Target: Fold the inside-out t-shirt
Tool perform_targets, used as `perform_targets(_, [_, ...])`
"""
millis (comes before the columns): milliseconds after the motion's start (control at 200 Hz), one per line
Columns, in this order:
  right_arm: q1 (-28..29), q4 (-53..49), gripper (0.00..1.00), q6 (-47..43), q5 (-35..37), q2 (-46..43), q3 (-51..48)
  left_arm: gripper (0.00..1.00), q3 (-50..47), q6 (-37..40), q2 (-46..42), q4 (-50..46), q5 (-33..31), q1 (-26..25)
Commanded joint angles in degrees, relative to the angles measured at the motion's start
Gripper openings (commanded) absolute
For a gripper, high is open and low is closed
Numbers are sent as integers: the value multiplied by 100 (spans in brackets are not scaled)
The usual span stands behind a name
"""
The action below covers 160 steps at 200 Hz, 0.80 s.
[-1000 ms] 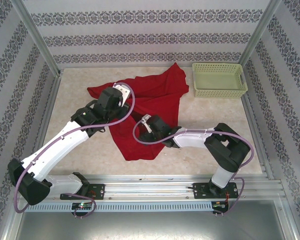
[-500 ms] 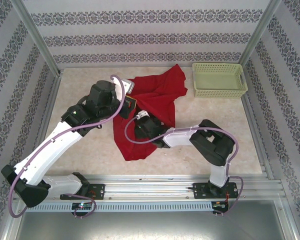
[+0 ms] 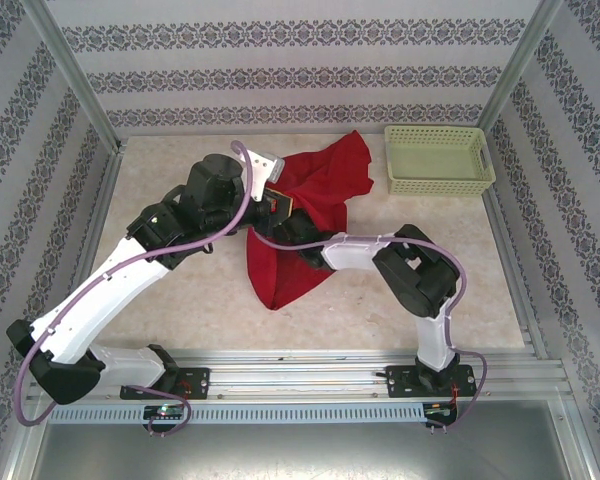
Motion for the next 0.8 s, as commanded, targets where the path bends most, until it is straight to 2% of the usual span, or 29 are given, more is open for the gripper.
perform_targets(0, [-265, -531, 98, 555, -201, 272, 274, 0, 239, -229, -446, 116, -149, -49])
perform_targets(180, [-452, -1538, 97, 788, -236, 761, 1096, 0, 493, -310, -613, 204, -248, -49])
perform_targets(405, [-476, -2770, 95, 962, -24, 1375, 2304, 0, 962, -436, -455, 340, 19, -49])
perform_targets(510, [-475, -3809, 95, 1212, 253, 1831, 3179, 0, 1077, -473, -353, 413, 97, -49])
perform_targets(669, [-386, -5369, 94, 1374, 765, 2524, 4621, 0, 1055, -463, -348, 438, -231, -49])
perform_targets(744, [-345, -6238, 90, 1469, 997, 2929, 5472, 0, 1010, -454, -375, 443, -398, -49])
perform_targets(794, [-309, -6584, 83, 1482, 1101, 3124, 5827, 0, 1005, -449, -379, 398, -549, -49])
